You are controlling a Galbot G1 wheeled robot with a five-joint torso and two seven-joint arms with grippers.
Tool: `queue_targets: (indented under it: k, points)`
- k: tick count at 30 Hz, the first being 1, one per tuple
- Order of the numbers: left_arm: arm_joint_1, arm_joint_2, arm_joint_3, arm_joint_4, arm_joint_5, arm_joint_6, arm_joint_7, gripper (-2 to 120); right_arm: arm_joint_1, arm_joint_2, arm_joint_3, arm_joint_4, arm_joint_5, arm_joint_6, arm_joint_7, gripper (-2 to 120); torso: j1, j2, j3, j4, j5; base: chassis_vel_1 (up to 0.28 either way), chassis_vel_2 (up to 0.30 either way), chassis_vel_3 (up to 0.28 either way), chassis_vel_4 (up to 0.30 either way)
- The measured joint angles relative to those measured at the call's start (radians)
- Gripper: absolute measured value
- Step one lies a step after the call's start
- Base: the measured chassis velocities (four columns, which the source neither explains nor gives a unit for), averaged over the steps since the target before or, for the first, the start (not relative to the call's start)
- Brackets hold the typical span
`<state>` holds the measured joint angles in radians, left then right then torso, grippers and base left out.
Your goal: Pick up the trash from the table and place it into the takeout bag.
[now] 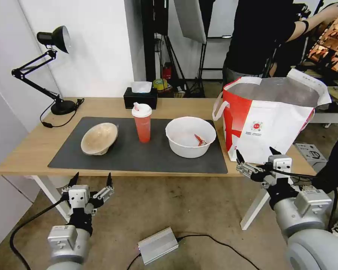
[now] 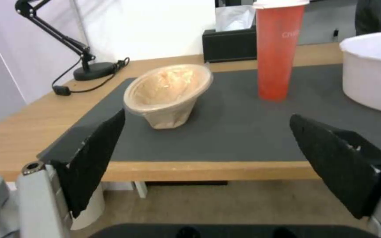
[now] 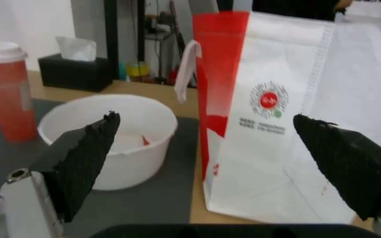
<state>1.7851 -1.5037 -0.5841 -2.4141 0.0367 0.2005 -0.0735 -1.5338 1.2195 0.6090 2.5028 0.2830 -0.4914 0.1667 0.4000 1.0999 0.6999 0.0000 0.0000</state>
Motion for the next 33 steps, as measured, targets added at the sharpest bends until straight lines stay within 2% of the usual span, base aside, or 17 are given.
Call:
queue_targets:
  k: [8, 11, 17, 20, 22, 26, 33]
  points:
    - [0.014, 0.002, 0.001, 0.008, 0.012, -0.019, 0.001, 100, 0.086, -0.074, -0.033, -0.007, 0.134, -0.005, 0.01, 100, 0.0, 0.0, 0.0, 0.0001, 0.0, 0.0, 0.0, 0.0, 0.0]
    - [0.016, -0.001, 0.001, 0.011, 0.014, -0.023, 0.001, 100, 0.13, -0.125, -0.053, -0.019, 0.209, -0.001, 0.009, 100, 0.0, 0.0, 0.0, 0.0001, 0.0, 0.0, 0.0, 0.0, 0.0]
    - [0.016, -0.006, -0.001, 0.013, 0.014, -0.025, 0.0, 100, 0.178, -0.189, -0.079, -0.04, 0.276, 0.014, 0.006, 100, 0.0, 0.0, 0.0, 0.0001, 0.0, 0.0, 0.0, 0.0, 0.0]
    - [0.014, -0.013, -0.003, 0.014, 0.014, -0.025, -0.002, 100, 0.236, -0.256, -0.115, -0.072, 0.339, 0.044, -0.014, 100, 0.0, 0.0, 0.0, 0.0, 0.0001, 0.0, 0.0, 0.0, 0.0]
    - [0.013, -0.014, -0.004, 0.014, 0.015, -0.025, -0.002, 100, 0.246, -0.265, -0.12, -0.077, 0.351, 0.046, -0.018, 100, 0.0, 0.0, 0.0, 0.0, 0.0001, 0.0, 0.0, 0.0, 0.0]
    - [0.012, -0.022, -0.01, 0.014, 0.015, -0.025, -0.004, 100, 0.356, -0.356, -0.175, -0.107, 0.475, 0.057, -0.051, 100, 0.0, 0.0, 0.0, 0.0, 0.0001, 0.0, 0.0, 0.0, 0.0]
    - [0.012, -0.029, -0.012, 0.015, 0.016, -0.029, -0.005, 100, 0.505, -0.43, -0.235, -0.146, 0.613, 0.062, -0.117, 100, 0.0, 0.0, 0.0, 0.0, 0.0, 0.0, 0.0, 0.0, 0.0]
